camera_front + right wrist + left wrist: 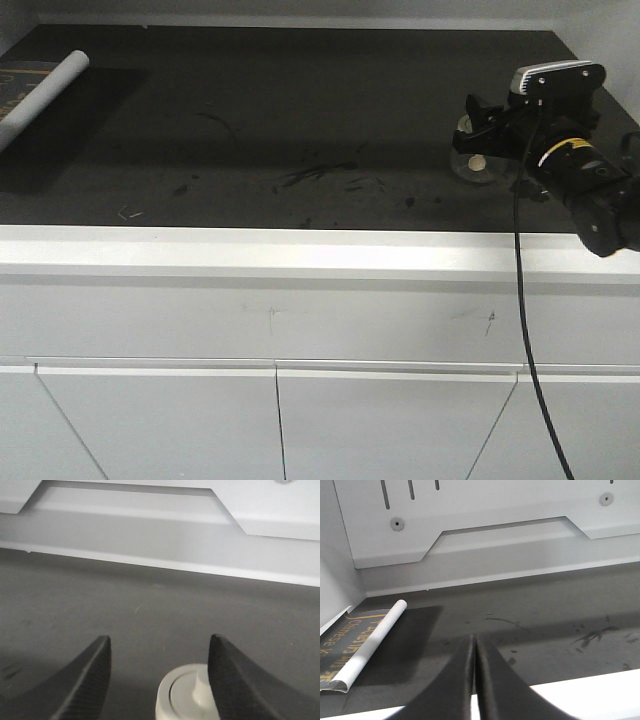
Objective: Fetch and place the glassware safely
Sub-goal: 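Close the right gripper on the white lid of the glass jar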
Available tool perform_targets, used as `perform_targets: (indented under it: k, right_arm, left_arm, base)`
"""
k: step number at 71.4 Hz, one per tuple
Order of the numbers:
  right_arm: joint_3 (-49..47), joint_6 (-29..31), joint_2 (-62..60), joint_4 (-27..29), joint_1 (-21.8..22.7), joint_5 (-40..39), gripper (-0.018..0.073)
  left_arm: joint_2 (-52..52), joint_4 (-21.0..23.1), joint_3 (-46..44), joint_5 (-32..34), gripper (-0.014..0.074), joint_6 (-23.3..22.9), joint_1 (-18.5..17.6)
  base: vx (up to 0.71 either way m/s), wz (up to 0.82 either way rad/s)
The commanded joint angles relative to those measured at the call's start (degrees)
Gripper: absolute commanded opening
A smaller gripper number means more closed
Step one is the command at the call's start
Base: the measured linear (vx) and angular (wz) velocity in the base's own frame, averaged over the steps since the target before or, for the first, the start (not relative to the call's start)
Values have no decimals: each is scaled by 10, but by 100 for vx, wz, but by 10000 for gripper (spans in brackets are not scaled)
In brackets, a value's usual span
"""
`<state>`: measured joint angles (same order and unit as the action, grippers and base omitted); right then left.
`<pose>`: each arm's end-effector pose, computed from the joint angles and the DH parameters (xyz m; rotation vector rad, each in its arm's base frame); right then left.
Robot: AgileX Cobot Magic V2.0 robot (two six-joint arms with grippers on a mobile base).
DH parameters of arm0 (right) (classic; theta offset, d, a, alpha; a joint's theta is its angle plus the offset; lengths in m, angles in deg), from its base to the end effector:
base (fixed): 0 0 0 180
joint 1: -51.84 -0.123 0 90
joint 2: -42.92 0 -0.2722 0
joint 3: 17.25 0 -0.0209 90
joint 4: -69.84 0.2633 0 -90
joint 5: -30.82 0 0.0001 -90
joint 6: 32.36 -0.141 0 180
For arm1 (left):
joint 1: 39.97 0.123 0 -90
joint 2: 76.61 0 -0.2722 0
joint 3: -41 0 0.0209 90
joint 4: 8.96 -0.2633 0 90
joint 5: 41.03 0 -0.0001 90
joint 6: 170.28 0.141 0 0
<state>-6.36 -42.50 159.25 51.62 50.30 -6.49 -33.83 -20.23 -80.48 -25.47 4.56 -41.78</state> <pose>0.4806 0.0396 0.2211 -0.2322 1.5775 0.1113 0.2026 -0.0138 0.2864 0.1405 1.4950 0.0154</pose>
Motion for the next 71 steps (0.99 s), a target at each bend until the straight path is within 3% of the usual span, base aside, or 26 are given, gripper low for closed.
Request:
perform_targets:
  k: [1,14,40,50,62,71]
  right_arm:
    - [-45,2,-2,20,2,-43,422]
    - [-89,15,37,70,2,-41,422]
    - [-142,32,82,96,21,-9,422]
    - [-142,32,89,77,26,1,422]
    - [-142,32,89,17,25,2,422]
    - [-142,32,89,13,24,2,422]
  left_arm:
    - [0,4,-15,39,-7,-5,-2]
    - [0,4,-15,36,-7,-5,-2]
    - [0,4,-15,34,-7,-5,-2]
    - [0,4,-15,32,-7,-5,-2]
    - [0,4,-15,23,-7,-5,-2]
    - [0,4,-15,13,-7,-5,-2]
  base:
    - [0,0]
    - [0,0]
    - [0,0]
    - [0,0]
    - [0,0]
    - [0,0]
